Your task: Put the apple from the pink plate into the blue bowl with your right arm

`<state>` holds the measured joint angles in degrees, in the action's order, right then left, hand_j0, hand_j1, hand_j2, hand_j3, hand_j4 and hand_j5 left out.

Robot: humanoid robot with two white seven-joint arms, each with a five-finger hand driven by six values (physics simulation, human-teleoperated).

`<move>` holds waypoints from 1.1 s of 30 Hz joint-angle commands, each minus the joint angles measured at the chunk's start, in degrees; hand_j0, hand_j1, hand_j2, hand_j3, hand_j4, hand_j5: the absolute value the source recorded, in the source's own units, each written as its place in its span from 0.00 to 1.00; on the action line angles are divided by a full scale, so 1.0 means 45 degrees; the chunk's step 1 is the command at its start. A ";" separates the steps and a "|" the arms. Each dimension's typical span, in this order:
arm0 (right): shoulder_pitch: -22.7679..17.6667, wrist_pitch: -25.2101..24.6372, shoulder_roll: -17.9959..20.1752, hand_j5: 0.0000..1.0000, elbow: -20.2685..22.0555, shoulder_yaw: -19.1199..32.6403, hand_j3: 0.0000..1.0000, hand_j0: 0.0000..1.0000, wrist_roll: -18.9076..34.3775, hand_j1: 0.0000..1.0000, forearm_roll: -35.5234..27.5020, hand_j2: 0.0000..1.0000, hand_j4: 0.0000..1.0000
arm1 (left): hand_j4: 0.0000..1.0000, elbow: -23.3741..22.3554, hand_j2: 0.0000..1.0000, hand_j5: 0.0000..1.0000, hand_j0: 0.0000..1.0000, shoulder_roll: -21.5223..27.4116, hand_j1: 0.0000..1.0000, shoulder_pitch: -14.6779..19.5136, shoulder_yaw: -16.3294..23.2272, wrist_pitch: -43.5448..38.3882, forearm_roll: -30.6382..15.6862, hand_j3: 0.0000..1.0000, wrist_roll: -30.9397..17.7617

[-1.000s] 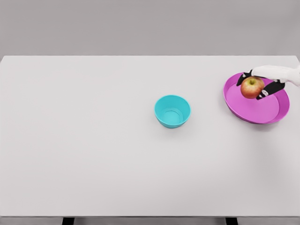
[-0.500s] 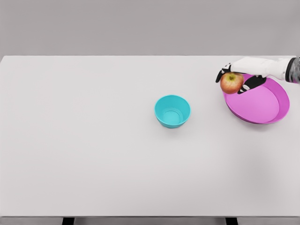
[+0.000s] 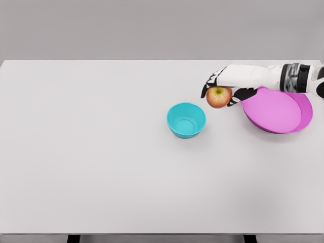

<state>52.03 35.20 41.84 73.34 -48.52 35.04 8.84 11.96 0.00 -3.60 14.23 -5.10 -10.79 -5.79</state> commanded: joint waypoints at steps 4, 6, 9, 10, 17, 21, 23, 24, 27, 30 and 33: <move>0.0000 -0.0044 -0.0274 0.65 0.0636 -0.0292 0.65 0.65 -0.0009 0.65 -0.0089 0.65 0.65 | 1.00 -0.0001 1.00 1.00 1.00 0.0001 1.00 0.0000 0.0002 0.0000 -0.0004 1.00 -0.0003; 0.0000 -0.0044 -0.0371 0.65 0.0715 -0.0429 0.65 0.65 -0.0009 0.65 -0.0089 0.65 0.65 | 1.00 -0.0001 1.00 1.00 1.00 0.0001 1.00 0.0000 0.0002 0.0000 -0.0004 1.00 -0.0003; 0.0000 -0.0044 -0.0605 0.65 0.0969 -0.0586 0.65 0.65 -0.0009 0.65 -0.0089 0.65 0.65 | 1.00 -0.0001 1.00 1.00 1.00 0.0001 1.00 0.0000 0.0002 0.0000 -0.0004 1.00 -0.0003; 0.0000 -0.0044 -0.0684 0.65 0.0969 -0.0683 0.65 0.65 -0.0009 0.65 -0.0070 0.65 0.65 | 1.00 -0.0001 1.00 1.00 1.00 0.0001 1.00 0.0000 0.0002 0.0000 -0.0004 1.00 -0.0003; 0.0000 -0.0044 -0.0977 0.65 0.0910 -0.0859 0.65 0.65 -0.0009 0.65 0.0067 0.65 0.65 | 1.00 -0.0001 1.00 1.00 1.00 0.0001 1.00 0.0000 0.0002 0.0000 -0.0004 1.00 -0.0003; 0.0000 -0.0044 -0.1133 0.65 0.0871 -0.0879 0.65 0.65 -0.0009 0.65 0.0087 0.65 0.65 | 1.00 -0.0001 1.00 1.00 1.00 0.0001 1.00 0.0000 0.0002 0.0000 -0.0004 1.00 -0.0003; 0.0000 -0.0044 -0.1133 0.65 0.0812 -0.0996 0.65 0.65 -0.0009 0.65 0.0145 0.65 0.65 | 1.00 -0.0001 1.00 1.00 1.00 0.0001 1.00 0.0000 0.0002 0.0000 -0.0004 1.00 -0.0003; 0.0019 -0.0044 -0.1133 0.65 0.0812 -0.0996 0.65 0.65 -0.0009 0.65 0.0184 0.65 0.65 | 1.00 -0.0001 1.00 1.00 1.00 0.0001 1.00 0.0000 0.0002 0.0000 -0.0004 1.00 -0.0003; 0.0019 -0.0044 -0.1133 0.65 0.0812 -0.0996 0.65 0.65 -0.0009 0.65 0.0184 0.65 0.65 | 1.00 -0.0001 1.00 1.00 1.00 0.0001 1.00 0.0000 0.0002 0.0000 -0.0004 1.00 -0.0003; 0.0020 -0.0044 -0.1133 0.65 0.0812 -0.0996 0.65 0.65 -0.0009 0.65 0.0184 0.65 0.65 | 1.00 -0.0001 1.00 1.00 1.00 0.0001 1.00 0.0000 0.0002 0.0000 -0.0004 1.00 -0.0003; 0.0020 -0.0044 -0.1231 0.65 0.0812 -0.1035 0.65 0.65 -0.0009 0.65 0.0184 0.65 0.65 | 1.00 -0.0001 1.00 1.00 1.00 0.0001 1.00 0.0000 0.0002 0.0000 -0.0004 1.00 -0.0003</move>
<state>52.12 35.16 36.48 76.98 -53.12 35.02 10.04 11.96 0.00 -3.60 14.23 -5.10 -10.79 -5.79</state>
